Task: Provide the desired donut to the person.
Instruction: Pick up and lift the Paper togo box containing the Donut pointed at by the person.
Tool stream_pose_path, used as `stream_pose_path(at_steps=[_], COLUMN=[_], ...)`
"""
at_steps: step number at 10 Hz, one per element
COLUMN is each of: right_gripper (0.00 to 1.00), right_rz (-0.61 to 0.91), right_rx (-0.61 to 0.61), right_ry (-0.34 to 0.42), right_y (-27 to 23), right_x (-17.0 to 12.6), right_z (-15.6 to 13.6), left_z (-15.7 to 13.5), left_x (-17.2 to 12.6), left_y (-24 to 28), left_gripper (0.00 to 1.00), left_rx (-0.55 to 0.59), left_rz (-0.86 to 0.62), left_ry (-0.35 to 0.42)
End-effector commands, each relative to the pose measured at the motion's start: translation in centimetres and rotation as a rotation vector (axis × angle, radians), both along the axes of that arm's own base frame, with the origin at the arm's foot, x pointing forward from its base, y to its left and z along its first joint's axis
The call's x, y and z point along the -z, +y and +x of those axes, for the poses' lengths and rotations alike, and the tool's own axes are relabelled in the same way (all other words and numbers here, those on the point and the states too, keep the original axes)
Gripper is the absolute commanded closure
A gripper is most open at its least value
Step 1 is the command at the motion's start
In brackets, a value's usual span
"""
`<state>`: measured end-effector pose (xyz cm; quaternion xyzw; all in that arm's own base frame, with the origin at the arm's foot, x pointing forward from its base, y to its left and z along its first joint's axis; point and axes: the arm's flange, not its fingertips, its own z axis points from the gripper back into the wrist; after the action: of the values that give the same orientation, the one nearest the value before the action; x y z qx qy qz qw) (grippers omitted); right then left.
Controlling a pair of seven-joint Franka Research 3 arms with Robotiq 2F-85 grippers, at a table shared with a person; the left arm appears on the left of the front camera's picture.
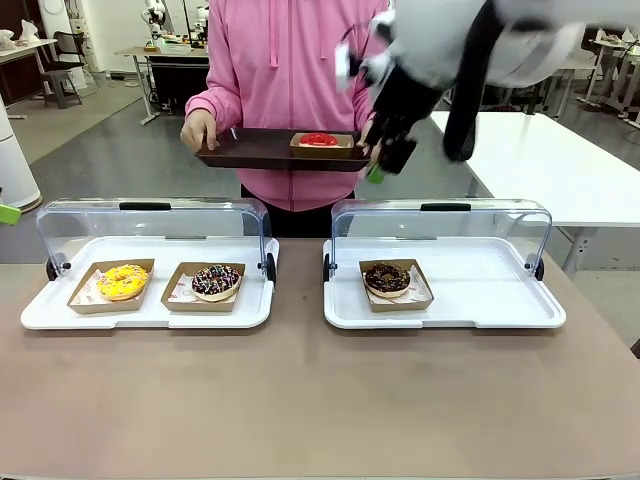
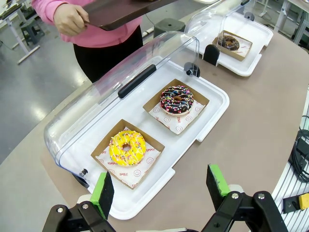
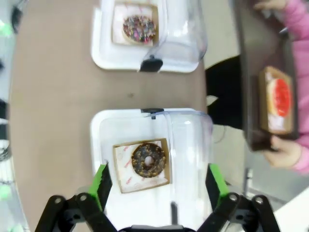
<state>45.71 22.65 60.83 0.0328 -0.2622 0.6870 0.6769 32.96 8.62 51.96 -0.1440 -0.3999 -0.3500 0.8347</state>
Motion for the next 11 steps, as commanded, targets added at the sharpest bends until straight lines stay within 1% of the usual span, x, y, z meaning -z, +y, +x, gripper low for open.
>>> stream_pose_path(at_steps=[1, 2, 4, 5, 6, 7, 8, 9, 10, 11], right_gripper=[0.00, 0.00, 0.00, 0.00, 0.00, 0.00, 0.00, 0.00, 0.00, 0.00], right_rz=[0.170, 0.228, 0.365, 0.419, 0.452, 0.491, 0.503, 0.507, 0.504, 0.534], right_rx=[0.085, 0.112, 0.212, 0.270, 0.298, 0.334, 0.341, 0.350, 0.340, 0.332], right_ry=[0.027, 0.018, -0.011, -0.011, -0.007, 0.000, 0.015, 0.015, 0.032, 0.053], right_y=[-11.2, -14.9, -20.5, -22.8, -23.9, -24.7, -25.6, -26.2, -26.8, -27.5], right_x=[-2.2, -2.3, -1.1, 0.6, 2.1, 3.1, 4.0, 4.8, 5.5, 6.2], right_z=[-5.0, -6.8, -9.7, -11.4, -12.6, -13.0, -13.7, -13.8, -13.6, -13.2], left_z=[0.0, 0.0, 0.0, 0.0, 0.0, 0.0, 0.0, 0.0, 0.0, 0.0], left_x=[0.0, 0.0, 0.0, 0.0, 0.0, 0.0, 0.0, 0.0, 0.0, 0.0], left_y=[0.0, 0.0, 0.0, 0.0, 0.0, 0.0, 0.0, 0.0, 0.0, 0.0], left_gripper=[0.00, 0.00, 0.00, 0.00, 0.00, 0.00, 0.00, 0.00, 0.00, 0.00], left_rx=[-0.002, -0.002, -0.002, -0.002, -0.002, -0.002, -0.002, -0.002, -0.002, -0.002], left_rz=[-0.010, -0.010, -0.010, -0.010, -0.010, -0.010, -0.010, -0.010, -0.010, -0.010], left_ry=[0.000, 0.000, 0.000, 0.000, 0.000, 0.000, 0.000, 0.000, 0.000, 0.000])
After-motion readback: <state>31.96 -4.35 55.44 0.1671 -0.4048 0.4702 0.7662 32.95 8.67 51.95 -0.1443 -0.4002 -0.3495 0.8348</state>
